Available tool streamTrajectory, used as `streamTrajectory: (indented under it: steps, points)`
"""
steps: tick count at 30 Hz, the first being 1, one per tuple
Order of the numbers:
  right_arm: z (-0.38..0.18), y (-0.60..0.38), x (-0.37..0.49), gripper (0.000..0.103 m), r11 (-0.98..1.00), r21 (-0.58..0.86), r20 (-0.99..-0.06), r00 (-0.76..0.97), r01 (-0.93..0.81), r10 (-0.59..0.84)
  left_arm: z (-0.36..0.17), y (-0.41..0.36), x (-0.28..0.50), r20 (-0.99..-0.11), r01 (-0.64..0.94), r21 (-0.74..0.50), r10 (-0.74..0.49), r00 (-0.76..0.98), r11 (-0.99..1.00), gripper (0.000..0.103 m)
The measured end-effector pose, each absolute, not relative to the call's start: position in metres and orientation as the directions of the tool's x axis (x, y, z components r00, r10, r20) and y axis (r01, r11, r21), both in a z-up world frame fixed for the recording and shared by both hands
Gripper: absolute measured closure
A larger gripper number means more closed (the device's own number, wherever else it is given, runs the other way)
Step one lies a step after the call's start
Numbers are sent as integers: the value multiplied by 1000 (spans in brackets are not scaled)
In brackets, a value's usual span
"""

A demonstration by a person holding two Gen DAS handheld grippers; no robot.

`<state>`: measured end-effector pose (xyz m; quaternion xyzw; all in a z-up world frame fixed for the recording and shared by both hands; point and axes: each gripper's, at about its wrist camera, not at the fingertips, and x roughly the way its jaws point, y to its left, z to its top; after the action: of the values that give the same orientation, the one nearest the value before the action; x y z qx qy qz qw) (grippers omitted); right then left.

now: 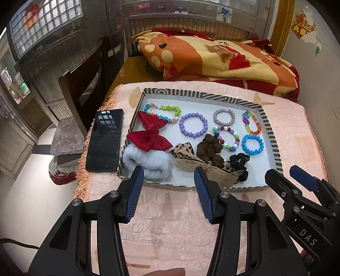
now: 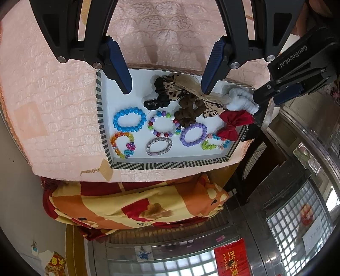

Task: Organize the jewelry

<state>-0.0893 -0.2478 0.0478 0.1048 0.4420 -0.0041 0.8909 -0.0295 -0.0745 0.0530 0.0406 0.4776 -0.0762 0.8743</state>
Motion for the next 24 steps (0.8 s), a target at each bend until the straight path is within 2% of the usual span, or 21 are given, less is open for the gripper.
streamTrajectory:
  steps: [24]
  points:
    - [48, -247, -89, 37, 980, 175, -800, 594, 92, 87, 53, -72, -29, -844, 174, 2, -92, 528, 985, 54]
